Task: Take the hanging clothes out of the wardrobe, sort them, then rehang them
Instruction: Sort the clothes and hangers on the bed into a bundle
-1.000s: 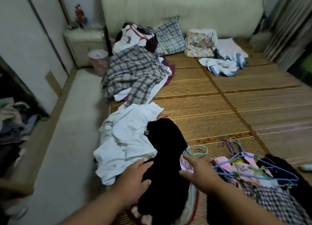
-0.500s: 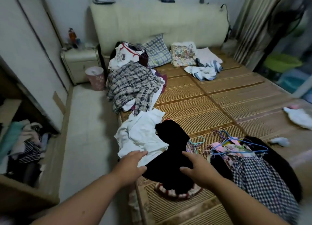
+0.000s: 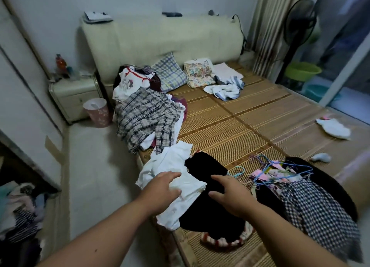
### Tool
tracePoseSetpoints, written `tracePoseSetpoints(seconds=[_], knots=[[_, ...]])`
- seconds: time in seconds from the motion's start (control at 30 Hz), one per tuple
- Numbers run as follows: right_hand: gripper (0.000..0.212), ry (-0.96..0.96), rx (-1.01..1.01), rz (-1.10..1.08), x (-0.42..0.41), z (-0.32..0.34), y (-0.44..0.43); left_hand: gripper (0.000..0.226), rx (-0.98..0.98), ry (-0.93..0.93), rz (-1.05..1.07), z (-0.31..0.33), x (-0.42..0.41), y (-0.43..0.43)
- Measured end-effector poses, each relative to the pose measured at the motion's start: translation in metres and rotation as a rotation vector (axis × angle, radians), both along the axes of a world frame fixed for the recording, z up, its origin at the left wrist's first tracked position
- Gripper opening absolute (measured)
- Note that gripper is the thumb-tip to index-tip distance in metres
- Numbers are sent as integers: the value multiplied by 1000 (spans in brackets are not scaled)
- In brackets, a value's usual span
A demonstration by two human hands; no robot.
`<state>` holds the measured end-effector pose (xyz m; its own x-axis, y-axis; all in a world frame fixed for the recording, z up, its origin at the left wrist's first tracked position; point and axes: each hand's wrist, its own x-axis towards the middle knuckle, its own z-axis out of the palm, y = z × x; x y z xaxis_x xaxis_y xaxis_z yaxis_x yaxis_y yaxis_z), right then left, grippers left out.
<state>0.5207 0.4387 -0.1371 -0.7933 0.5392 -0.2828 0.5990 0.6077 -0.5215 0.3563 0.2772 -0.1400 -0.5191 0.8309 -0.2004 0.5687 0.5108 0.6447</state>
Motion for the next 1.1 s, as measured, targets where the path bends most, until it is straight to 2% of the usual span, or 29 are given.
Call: tracePoseSetpoints(seconds=[0.23, 0.5, 0.8, 1.1], knots=[[62, -63, -34, -203, -104, -36, -39, 50, -75, 67, -224, -9, -142, -16], [60, -137, -54, -270, -171, -70, -58, 49, -133, -55, -236, -42, -224, -11], [58, -118, -211, -357, -263, -126, -7, 49, -291, -75, -319, -89, -304, 58], [57, -212, -250, -261, -384, -194, 72, 50, -461, 2, -451, -168, -409, 151]])
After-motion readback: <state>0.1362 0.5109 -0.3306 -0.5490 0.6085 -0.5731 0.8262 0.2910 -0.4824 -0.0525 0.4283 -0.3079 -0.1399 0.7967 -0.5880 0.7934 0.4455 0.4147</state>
